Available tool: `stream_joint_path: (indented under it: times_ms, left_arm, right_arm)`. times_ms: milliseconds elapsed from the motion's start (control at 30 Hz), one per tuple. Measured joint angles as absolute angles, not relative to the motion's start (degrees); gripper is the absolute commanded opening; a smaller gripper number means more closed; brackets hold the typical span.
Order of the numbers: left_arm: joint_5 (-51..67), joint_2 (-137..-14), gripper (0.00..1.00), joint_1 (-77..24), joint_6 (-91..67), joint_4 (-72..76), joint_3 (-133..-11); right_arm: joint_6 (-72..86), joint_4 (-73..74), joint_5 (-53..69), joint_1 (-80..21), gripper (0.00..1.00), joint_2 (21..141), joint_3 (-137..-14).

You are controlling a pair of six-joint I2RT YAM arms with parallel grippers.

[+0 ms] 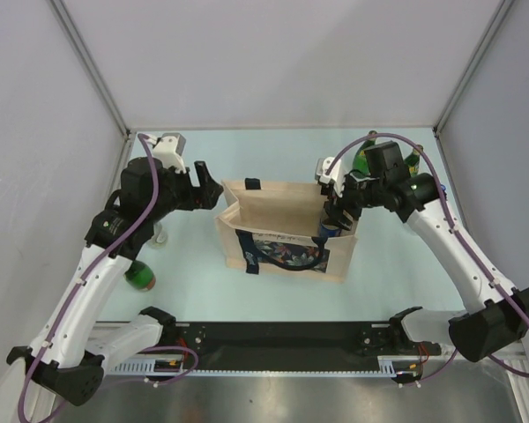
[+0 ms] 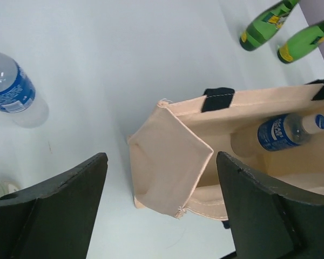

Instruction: Place the beverage into the canvas bag

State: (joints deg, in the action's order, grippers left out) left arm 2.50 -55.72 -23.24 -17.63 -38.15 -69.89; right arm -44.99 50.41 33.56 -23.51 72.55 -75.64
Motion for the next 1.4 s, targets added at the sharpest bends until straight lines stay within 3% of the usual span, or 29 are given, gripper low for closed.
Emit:
stream_joint_path:
  times_ms: [133,367,733,1067,1400]
  left_arm:
    - [-2.00,-55.75,0.94,-23.20,-18.06,-38.15,-69.89]
    - [-10.09,-57.56,0.96,-21.82,-19.35,-37.74,-71.13]
    - [-15.70,-72.95,0.95,-12.32,-23.33,-37.63,-77.23]
    - [-19.33,-86.39,0.86,-8.86,-24.45,-36.91,-85.27]
    - [-20.88,-91.74,0.79,-7.70,-24.43,-36.69,-87.46]
  right_arm:
    - [-43.18,51.13,36.56,-23.49,0.70,72.51,-79.05]
    - [-38.02,50.76,40.56,-22.09,0.71,72.31,-85.97]
    - [-25.67,44.07,47.09,-10.72,0.71,71.57,-89.54]
    - [-20.21,40.12,49.74,-6.48,0.71,67.24,-83.44]
    - [-18.65,38.50,50.06,-4.56,0.71,67.20,-82.08]
